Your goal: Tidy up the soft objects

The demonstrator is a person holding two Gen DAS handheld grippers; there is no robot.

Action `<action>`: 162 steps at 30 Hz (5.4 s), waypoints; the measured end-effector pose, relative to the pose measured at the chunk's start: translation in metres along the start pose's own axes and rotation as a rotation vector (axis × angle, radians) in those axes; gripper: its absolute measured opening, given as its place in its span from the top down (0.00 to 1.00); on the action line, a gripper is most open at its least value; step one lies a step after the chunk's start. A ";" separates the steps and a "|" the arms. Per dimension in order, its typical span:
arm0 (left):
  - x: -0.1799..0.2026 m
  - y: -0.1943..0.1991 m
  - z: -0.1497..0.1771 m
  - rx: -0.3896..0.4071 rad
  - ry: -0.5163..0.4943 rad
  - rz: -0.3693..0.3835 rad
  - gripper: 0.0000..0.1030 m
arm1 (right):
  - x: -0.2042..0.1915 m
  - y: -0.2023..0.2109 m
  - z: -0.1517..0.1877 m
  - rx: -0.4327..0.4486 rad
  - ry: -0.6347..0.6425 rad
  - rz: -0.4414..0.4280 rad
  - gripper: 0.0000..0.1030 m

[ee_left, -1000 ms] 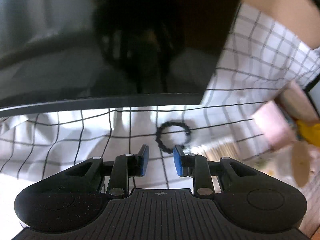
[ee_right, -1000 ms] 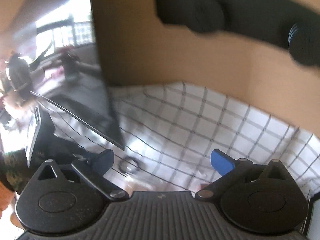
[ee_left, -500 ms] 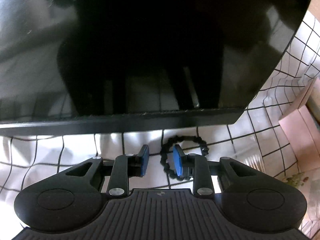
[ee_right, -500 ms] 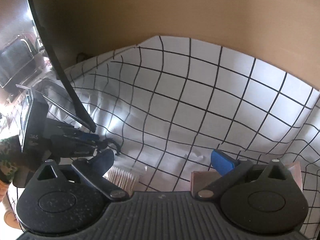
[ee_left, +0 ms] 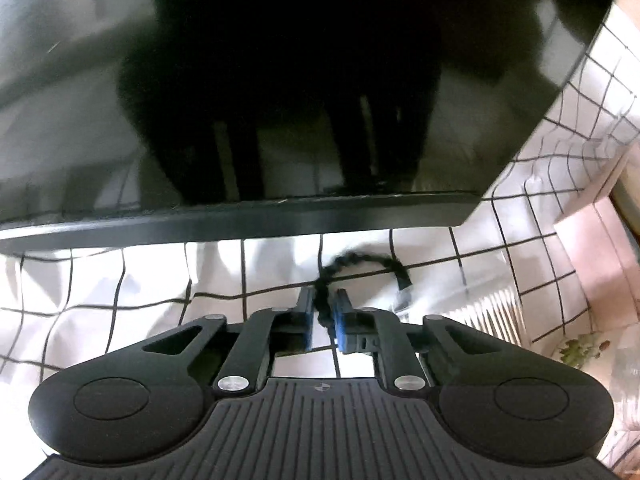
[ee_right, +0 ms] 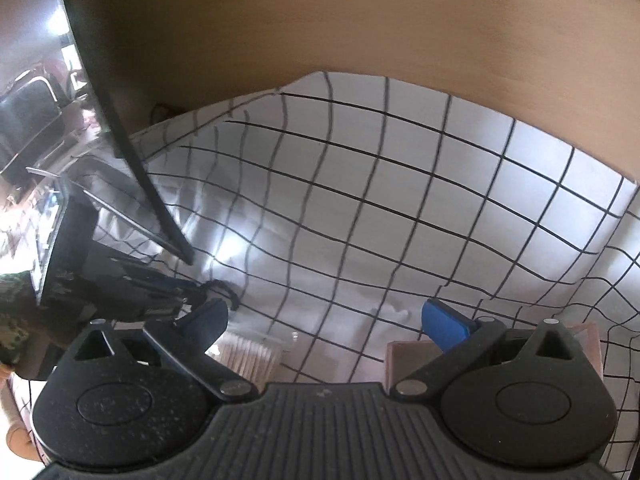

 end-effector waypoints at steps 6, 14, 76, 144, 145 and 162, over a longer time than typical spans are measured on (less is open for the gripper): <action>-0.033 0.016 0.020 0.050 0.110 -0.011 0.90 | -0.020 0.006 -0.009 -0.029 -0.008 0.028 0.00; -0.056 0.048 0.054 0.115 0.149 -0.031 0.91 | -0.062 -0.055 -0.004 -0.283 -0.101 0.017 0.00; 0.208 0.229 0.117 0.492 -0.027 -0.054 0.91 | 0.018 0.210 0.103 0.147 0.161 -0.125 0.29; 0.197 0.072 0.195 0.364 0.133 0.113 0.87 | 0.102 0.037 0.087 0.119 -0.254 0.150 0.38; 0.198 0.067 0.199 0.355 0.124 0.100 0.87 | 0.102 0.052 0.097 0.147 -0.233 0.154 0.33; 0.298 0.042 0.226 0.465 0.145 -0.120 0.84 | 0.152 0.084 0.260 0.110 0.080 0.094 0.12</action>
Point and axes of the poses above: each gripper's, at about its wrist camera, not at the fingertips, and y roughly against the way its jaws point, x to its right, z to its underside, the point moved 2 cm from there along -y, roughly the way its jaws point, and after that the axes turned 7 degrees about -y, right-handed, at the moved point
